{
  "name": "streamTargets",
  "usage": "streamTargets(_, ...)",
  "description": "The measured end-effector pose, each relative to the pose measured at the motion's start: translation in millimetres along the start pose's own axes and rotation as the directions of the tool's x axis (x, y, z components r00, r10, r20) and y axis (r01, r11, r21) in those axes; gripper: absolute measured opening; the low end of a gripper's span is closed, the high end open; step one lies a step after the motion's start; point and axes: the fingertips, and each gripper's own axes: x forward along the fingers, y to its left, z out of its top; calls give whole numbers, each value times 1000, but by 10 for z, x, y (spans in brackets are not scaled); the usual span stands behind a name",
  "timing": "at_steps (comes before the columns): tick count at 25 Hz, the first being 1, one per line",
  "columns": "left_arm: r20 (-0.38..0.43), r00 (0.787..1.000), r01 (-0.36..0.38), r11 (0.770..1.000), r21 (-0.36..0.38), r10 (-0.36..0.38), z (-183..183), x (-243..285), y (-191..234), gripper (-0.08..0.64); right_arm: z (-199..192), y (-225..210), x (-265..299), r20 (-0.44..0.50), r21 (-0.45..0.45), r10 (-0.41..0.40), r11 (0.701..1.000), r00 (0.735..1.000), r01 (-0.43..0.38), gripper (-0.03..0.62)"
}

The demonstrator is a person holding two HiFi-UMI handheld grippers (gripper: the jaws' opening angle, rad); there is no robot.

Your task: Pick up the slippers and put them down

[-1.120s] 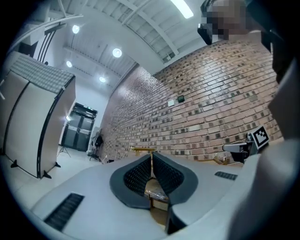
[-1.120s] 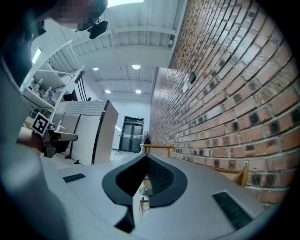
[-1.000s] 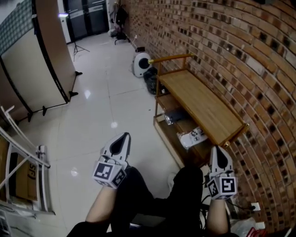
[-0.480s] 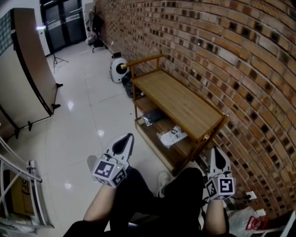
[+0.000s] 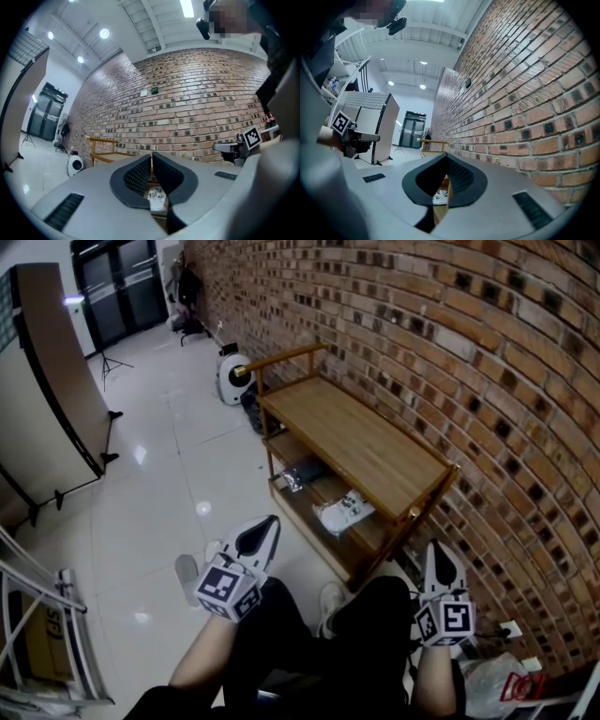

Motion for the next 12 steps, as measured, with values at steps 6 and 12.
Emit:
streamTargets(6,-25,1000,-18,1000,-15,18,-161,-35,71,17,-69,44,50,-14,3,13,1000,1000,-13,9)
streamTargets(12,-37,999,-15,1000,-19,15,-244,-7,104,17,-116,35,68,-25,9,4,1000,1000,-4,9)
